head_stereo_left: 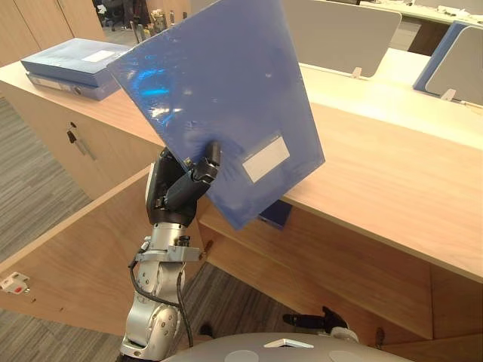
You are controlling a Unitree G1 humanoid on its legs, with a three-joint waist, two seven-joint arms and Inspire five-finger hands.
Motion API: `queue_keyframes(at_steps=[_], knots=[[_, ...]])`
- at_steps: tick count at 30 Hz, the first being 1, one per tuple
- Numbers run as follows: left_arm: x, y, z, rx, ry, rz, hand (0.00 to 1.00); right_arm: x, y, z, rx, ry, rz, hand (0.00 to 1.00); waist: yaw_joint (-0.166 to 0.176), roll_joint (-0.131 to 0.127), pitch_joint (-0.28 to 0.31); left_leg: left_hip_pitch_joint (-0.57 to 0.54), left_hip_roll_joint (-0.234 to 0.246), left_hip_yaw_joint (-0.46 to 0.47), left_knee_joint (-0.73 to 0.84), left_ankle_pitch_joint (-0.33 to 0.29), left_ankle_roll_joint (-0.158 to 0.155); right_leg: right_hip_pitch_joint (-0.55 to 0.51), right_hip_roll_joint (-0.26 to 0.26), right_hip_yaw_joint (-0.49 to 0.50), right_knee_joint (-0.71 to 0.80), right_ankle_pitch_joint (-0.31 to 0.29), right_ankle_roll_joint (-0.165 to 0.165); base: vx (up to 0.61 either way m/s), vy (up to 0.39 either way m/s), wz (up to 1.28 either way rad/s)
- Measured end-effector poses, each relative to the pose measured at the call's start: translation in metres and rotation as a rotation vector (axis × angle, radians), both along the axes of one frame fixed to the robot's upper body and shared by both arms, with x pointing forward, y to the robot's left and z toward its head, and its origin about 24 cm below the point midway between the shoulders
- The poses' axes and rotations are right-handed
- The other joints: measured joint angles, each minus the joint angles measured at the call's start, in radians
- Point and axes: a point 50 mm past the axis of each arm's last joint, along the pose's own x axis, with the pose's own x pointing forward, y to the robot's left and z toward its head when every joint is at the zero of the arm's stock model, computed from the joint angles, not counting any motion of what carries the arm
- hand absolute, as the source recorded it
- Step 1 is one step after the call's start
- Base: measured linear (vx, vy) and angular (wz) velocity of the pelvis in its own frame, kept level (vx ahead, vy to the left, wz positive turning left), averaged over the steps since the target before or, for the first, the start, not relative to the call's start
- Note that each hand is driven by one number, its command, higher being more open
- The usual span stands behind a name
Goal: Walk over to the cabinet, pick up the folder, carry it to the office cabinet, place the folder inside the office cabinet, then close the office cabinet door
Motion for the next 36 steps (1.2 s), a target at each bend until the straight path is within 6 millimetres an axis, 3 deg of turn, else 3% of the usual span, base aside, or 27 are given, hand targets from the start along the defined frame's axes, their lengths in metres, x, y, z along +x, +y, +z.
queue_keyframes(at_steps=[10, 14, 19, 28, 36], knots=[[-0.005, 0.022, -0.004, -0.078, 0.003, -0.012, 0.0, 0.002, -0.002, 0.001, 0.007, -0.01, -0.017, 1.0, 0.001, 0.006, 0.002, 0.004, 0.0, 0.007, 0.0, 0.0, 0.0, -0.001, 0.0, 0.004, -0.001, 0.002, -0.001, 0.0, 0.0, 0.0], [-0.003, 0.035, -0.02, -0.059, 0.081, -0.044, 0.0, 0.005, -0.004, 0.002, 0.005, -0.03, -0.016, 1.0, -0.001, 0.02, 0.011, 0.023, -0.001, 0.004, 0.0, -0.002, 0.0, 0.017, 0.0, 0.003, -0.011, 0.001, -0.001, -0.01, -0.003, 0.0], [-0.009, 0.04, -0.031, -0.093, 0.129, -0.079, 0.0, 0.006, -0.005, 0.003, 0.002, -0.041, -0.007, 1.0, -0.001, 0.019, 0.014, 0.023, -0.002, 0.002, 0.0, -0.005, 0.001, 0.018, -0.001, 0.002, -0.019, 0.001, 0.0, -0.01, -0.002, 0.0], [-0.009, 0.043, -0.029, -0.078, 0.117, -0.149, 0.0, 0.009, -0.009, 0.005, -0.006, -0.055, 0.005, 1.0, 0.0, 0.019, 0.037, 0.035, -0.012, -0.001, 0.0, -0.01, 0.002, 0.037, -0.007, -0.002, -0.027, 0.003, 0.004, 0.01, -0.005, 0.01], [-0.011, 0.041, -0.016, -0.059, 0.068, -0.192, 0.0, -0.002, -0.021, 0.004, -0.025, -0.034, 0.005, 1.0, 0.001, 0.016, 0.037, 0.029, -0.012, 0.006, 0.0, -0.011, 0.002, 0.03, -0.008, 0.006, -0.028, 0.009, 0.007, 0.0, -0.002, -0.01]])
